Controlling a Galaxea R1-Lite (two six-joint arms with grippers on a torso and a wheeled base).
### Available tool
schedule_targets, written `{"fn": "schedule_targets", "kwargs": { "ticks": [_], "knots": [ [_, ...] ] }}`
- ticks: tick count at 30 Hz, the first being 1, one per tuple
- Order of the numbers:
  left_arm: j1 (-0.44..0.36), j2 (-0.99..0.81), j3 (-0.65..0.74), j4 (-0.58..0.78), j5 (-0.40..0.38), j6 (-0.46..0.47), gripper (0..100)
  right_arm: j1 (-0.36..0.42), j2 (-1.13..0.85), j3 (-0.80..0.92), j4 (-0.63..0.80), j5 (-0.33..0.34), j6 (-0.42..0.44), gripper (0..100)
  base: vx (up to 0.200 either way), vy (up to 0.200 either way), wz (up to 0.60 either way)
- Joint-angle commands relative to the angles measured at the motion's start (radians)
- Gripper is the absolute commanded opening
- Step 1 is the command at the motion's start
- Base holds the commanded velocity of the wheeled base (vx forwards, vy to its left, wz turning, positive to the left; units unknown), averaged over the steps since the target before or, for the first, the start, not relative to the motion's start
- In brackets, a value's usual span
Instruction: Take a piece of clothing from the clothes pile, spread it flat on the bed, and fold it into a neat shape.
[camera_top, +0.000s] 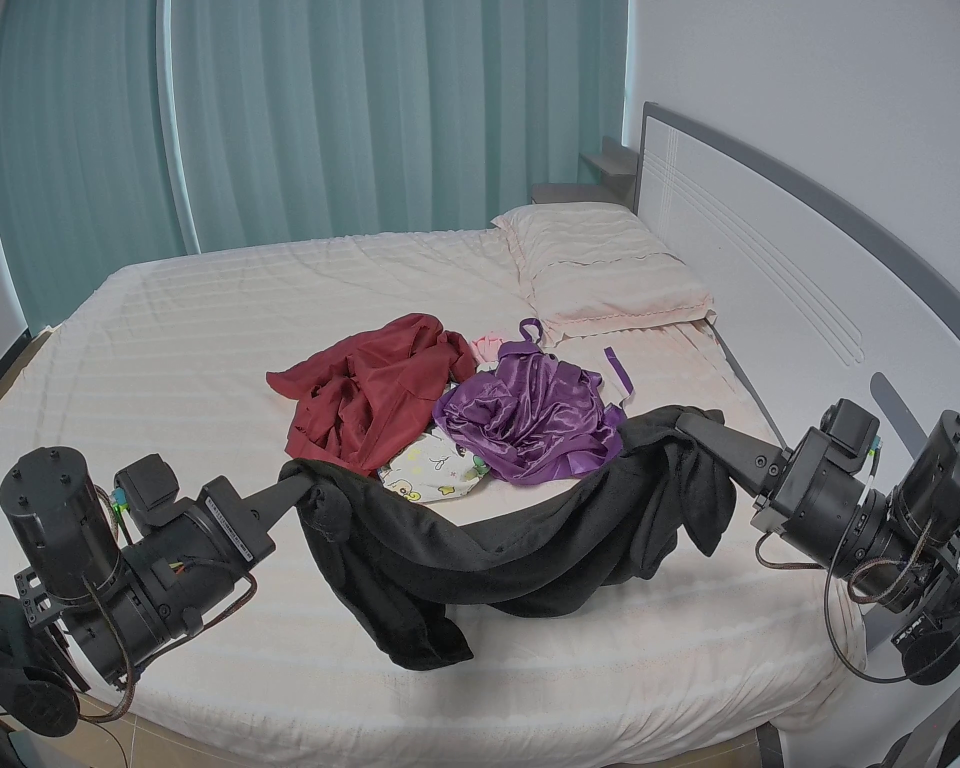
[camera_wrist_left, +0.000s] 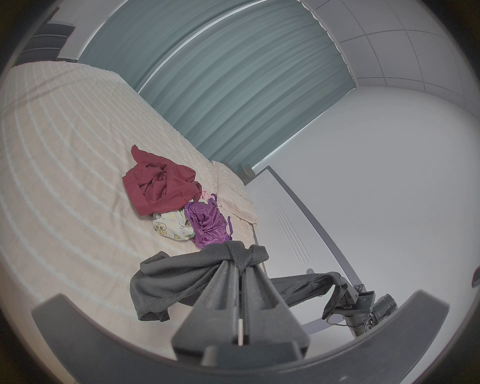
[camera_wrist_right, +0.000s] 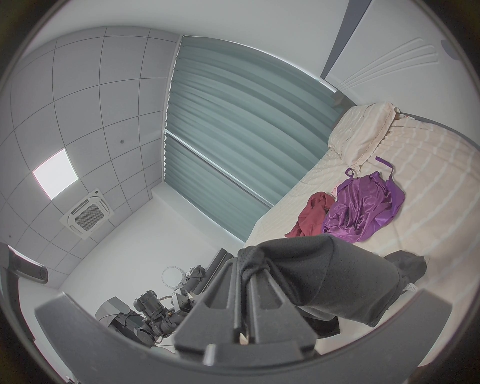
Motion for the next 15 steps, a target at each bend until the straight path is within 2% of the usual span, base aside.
{"fn": "schedule_targets", "kwargs": {
  "ticks": [1, 15],
  "knots": [
    [0.015, 0.002, -0.002, -0.002, -0.003, 0.001, 0, -0.003, -0.004, -0.005, 0.001, -0.001, 0.000, 0, 0.000, 0.200, 0.00],
    [0.038, -0.015, -0.008, -0.002, -0.003, 0.001, 0, -0.006, -0.004, -0.005, 0.001, -0.002, -0.002, 0, 0.000, 0.200, 0.00]
  ]
}}
